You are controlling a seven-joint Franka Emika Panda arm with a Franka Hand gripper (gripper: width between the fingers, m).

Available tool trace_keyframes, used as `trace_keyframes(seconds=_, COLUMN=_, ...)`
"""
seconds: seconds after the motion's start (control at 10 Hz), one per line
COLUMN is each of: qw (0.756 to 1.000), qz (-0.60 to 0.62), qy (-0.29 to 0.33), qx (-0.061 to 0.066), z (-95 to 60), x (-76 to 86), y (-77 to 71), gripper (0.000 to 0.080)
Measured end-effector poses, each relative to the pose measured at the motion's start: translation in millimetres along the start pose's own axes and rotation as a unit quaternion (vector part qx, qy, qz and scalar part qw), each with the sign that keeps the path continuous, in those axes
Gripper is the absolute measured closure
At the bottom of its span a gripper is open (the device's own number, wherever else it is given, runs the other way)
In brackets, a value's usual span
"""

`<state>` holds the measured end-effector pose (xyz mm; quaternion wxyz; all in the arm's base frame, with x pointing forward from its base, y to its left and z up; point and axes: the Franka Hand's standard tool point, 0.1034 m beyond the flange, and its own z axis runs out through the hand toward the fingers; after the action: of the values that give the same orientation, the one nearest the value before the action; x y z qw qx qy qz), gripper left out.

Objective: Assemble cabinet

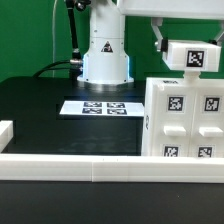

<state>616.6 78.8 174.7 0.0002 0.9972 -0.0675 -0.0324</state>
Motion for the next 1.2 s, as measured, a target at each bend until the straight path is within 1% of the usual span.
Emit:
trace_keyframes(seconds=0.2, qw=1.000, qz=-0.002, qy=0.003, qx=0.001, z=0.1, x=-0.9, y=-8.3, gripper=0.0238)
trace_keyframes(seconds=0.4, qw=1.000, qz=-0.002, qy=0.017, qx=0.004, z=0.0, x=2.7, y=-7.0, gripper=0.0238)
trace_keyframes(seconds=0.7, qw=0.999, qz=0.001, qy=0.053, qx=0.012, z=0.4, x=2.8, y=3.3, gripper=0.0238)
trace_keyframes(seconds=0.9, qw=0.997, qz=0.003, qy=0.072, qx=0.016, z=1.0, x=2.6, y=1.6, gripper=0.0238)
trace_keyframes(seconds=1.0, qw=0.997, qz=0.004, qy=0.073, qx=0.016, z=0.9, x=2.3, y=-0.7, gripper=0.0238)
trace_keyframes(seconds=1.2, qw=0.997, qz=0.004, qy=0.073, qx=0.016, z=0.9, x=2.5, y=-0.2, gripper=0.0238)
